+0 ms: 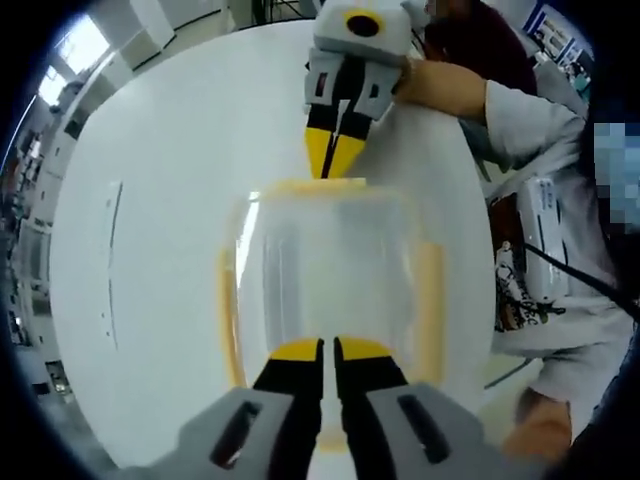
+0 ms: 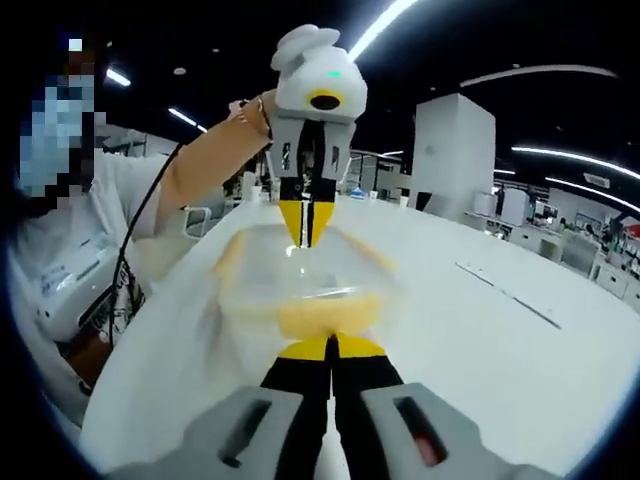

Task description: Snap each plastic latch of the storage box into its locked position after aligning the lid with the box until every specified latch is closed and the lid sits flush.

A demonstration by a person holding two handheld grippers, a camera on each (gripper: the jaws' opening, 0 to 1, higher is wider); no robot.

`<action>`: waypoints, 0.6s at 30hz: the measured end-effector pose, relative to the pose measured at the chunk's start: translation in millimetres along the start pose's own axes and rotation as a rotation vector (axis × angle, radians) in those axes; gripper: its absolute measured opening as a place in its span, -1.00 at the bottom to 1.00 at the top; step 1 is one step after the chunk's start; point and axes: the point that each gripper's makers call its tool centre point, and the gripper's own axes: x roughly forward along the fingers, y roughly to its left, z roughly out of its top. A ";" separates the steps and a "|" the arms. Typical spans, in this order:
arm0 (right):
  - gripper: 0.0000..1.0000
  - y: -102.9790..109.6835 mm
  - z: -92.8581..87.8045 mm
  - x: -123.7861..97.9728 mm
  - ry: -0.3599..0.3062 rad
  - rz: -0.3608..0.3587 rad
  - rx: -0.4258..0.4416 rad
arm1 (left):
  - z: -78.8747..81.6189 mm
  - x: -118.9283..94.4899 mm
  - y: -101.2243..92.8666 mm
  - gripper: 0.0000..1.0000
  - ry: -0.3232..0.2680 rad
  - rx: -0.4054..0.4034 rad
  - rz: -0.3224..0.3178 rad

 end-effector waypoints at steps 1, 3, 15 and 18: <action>-1.00 -0.1 -0.9 -0.1 -0.003 0.001 0.009 | 0.5 2.5 0.3 -0.97 -0.011 0.000 -0.002; -1.00 -4.0 -3.5 1.8 -0.012 -0.039 0.019 | 1.7 5.5 0.0 -0.99 -0.022 -0.007 -0.003; -1.00 -19.6 9.3 -7.9 -0.067 -0.117 -0.033 | 2.8 13.5 1.8 -1.00 0.052 0.012 0.012; -1.00 -0.3 14.1 3.7 -0.033 -0.040 -0.037 | 2.0 8.3 -0.4 -1.00 0.053 0.004 0.011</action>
